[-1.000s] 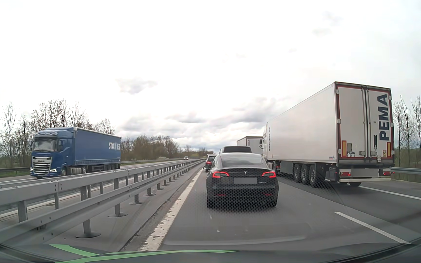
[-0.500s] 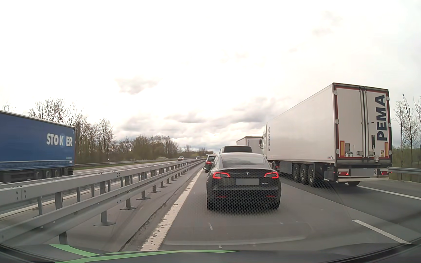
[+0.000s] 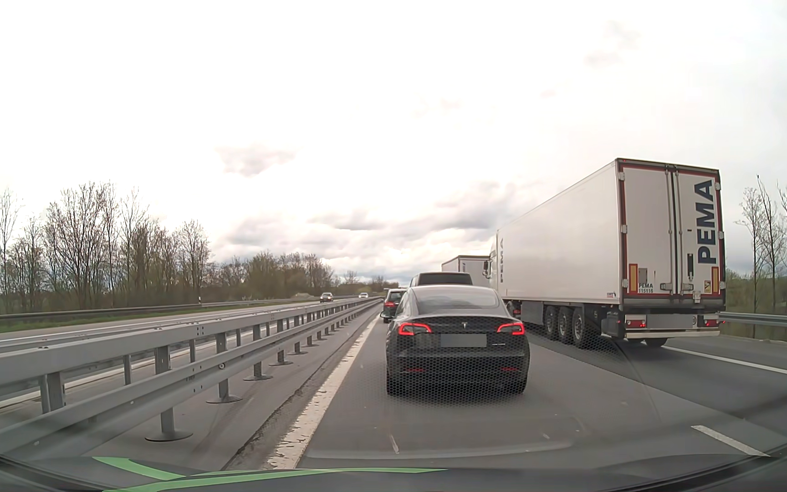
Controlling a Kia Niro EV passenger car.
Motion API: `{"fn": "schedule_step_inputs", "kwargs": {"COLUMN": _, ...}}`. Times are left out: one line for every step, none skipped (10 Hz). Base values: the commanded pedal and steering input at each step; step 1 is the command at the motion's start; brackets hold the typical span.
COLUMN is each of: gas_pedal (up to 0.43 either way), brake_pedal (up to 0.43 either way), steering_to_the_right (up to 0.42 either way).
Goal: Follow the waypoints while adhering to traffic rules and regulations
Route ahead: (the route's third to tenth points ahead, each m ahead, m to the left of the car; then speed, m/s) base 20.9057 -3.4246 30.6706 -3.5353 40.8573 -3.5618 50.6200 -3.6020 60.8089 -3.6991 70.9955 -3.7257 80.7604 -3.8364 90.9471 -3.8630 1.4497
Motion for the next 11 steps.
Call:
{"fn": "schedule_step_inputs", "kwargs": {"gas_pedal": 0.0, "brake_pedal": 0.146, "steering_to_the_right": 0.0}}
{"fn": "schedule_step_inputs", "kwargs": {"gas_pedal": 0.0, "brake_pedal": 0.14, "steering_to_the_right": 0.0}}
{"fn": "schedule_step_inputs", "kwargs": {"gas_pedal": 0.0, "brake_pedal": 0.14, "steering_to_the_right": 0.0}}
{"fn": "schedule_step_inputs", "kwargs": {"gas_pedal": 0.0, "brake_pedal": 0.14, "steering_to_the_right": 0.0}}
{"fn": "schedule_step_inputs", "kwargs": {"gas_pedal": 0.0, "brake_pedal": 0.14, "steering_to_the_right": 0.0}}
{"fn": "schedule_step_inputs", "kwargs": {"gas_pedal": 0.0, "brake_pedal": 0.14, "steering_to_the_right": 0.0}}
{"fn": "schedule_step_inputs", "kwargs": {"gas_pedal": 0.0, "brake_pedal": 0.14, "steering_to_the_right": 0.0}}
{"fn": "schedule_step_inputs", "kwargs": {"gas_pedal": 0.0, "brake_pedal": 0.14, "steering_to_the_right": 0.0}}
{"fn": "schedule_step_inputs", "kwargs": {"gas_pedal": 0.0, "brake_pedal": 0.14, "steering_to_the_right": 0.0}}
{"fn": "schedule_step_inputs", "kwargs": {"gas_pedal": 0.0, "brake_pedal": 0.14, "steering_to_the_right": 0.0}}
{"fn": "schedule_step_inputs", "kwargs": {"gas_pedal": 0.0, "brake_pedal": 0.14, "steering_to_the_right": 0.0}}
